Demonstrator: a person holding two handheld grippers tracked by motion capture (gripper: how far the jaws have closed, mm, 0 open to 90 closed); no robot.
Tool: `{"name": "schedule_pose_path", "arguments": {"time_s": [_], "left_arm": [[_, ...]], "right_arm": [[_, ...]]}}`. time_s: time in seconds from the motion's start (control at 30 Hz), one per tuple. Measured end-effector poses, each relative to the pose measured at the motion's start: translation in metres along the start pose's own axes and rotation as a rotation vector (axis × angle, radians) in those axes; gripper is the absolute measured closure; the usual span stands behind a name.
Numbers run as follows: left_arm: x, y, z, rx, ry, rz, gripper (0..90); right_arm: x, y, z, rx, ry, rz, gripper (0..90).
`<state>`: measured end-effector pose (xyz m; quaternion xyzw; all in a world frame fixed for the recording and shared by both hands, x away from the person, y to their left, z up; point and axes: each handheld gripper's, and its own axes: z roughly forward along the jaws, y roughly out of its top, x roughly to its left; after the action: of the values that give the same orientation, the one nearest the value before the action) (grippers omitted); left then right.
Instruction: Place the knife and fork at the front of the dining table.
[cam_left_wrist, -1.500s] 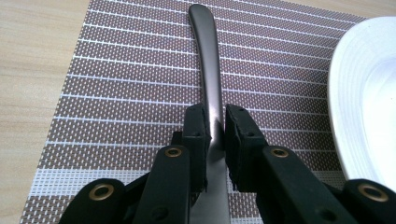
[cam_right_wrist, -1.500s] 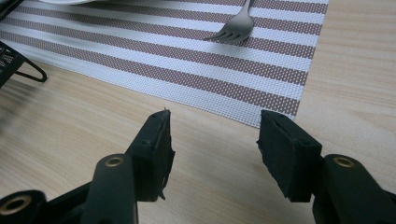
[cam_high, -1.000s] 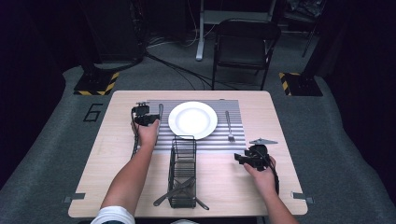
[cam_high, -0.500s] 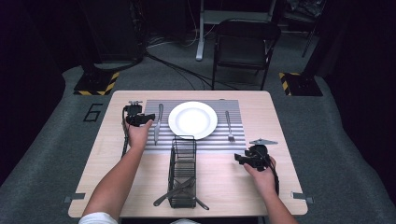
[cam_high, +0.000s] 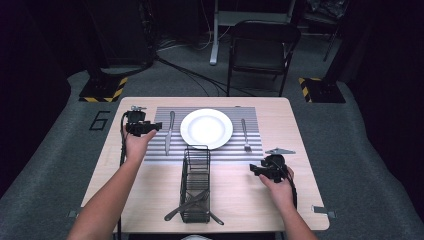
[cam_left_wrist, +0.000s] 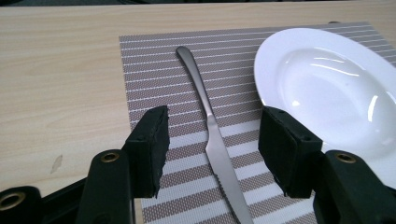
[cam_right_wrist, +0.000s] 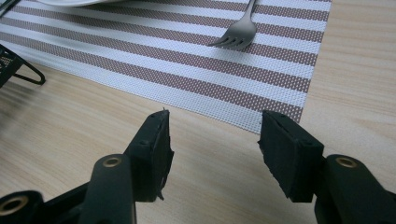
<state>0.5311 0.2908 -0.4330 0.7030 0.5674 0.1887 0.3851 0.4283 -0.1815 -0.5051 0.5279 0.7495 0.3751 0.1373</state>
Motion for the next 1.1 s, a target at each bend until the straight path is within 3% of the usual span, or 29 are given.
{"name": "schedule_pose_path", "arguments": {"time_s": [0.27, 0.53, 0.67, 0.87, 0.97, 1.1], "left_arm": [[-0.001, -0.003, -0.031, -0.013, -0.061, 0.054, 41.1], [-0.005, -0.020, -0.056, -0.020, -0.105, 0.101, 41.2], [-0.007, -0.035, -0.070, -0.012, -0.104, 0.145, 41.2], [-0.005, -0.052, -0.078, -0.002, -0.100, 0.184, 41.2], [-0.004, -0.062, -0.078, 0.002, -0.119, 0.167, 41.1], [-0.001, -0.077, -0.073, 0.016, -0.119, 0.187, 41.2]], "right_arm": [[-0.002, -0.001, 0.000, 0.001, -0.004, 0.007, 42.9], [-0.003, -0.001, 0.000, 0.000, -0.009, 0.006, 42.7], [-0.002, -0.001, -0.001, -0.003, -0.007, 0.014, 42.6], [-0.002, -0.002, -0.002, -0.002, -0.012, 0.013, 42.6], [-0.002, -0.002, -0.002, -0.002, -0.014, 0.010, 42.6], [-0.003, -0.002, -0.001, 0.002, -0.015, 0.007, 42.6]]}}
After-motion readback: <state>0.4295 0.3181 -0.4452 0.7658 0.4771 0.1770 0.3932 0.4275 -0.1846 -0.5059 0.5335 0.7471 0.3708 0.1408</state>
